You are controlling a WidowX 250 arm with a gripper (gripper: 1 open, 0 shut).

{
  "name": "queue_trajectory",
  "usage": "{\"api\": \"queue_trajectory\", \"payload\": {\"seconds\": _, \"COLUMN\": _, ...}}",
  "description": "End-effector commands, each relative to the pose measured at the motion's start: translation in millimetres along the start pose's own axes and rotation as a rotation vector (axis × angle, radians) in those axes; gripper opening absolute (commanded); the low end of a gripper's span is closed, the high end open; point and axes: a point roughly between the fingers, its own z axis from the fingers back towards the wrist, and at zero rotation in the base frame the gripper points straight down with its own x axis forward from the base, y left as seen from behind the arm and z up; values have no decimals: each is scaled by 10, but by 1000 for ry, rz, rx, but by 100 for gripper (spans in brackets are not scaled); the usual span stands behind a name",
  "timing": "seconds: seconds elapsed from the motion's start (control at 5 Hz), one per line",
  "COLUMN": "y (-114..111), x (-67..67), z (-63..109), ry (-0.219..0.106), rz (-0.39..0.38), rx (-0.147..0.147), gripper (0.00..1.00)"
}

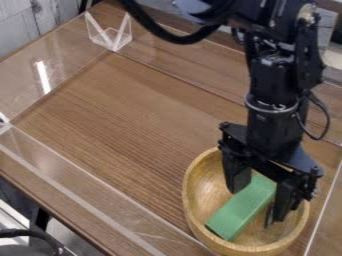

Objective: Remove the green block from inside the brown bowl and put it on the table

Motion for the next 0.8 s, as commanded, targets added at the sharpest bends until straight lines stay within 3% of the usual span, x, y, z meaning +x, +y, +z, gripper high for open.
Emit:
{"api": "queue_trajectory", "payload": {"seconds": 0.0, "y": 21, "x": 69, "z": 121, "ry": -72, "rz": -9, "rx": -6, "gripper": 100}}
{"api": "queue_trajectory", "payload": {"seconds": 0.6, "y": 97, "x": 133, "z": 30, "ry": -81, "rz": -3, "rx": -8, "gripper": 100}}
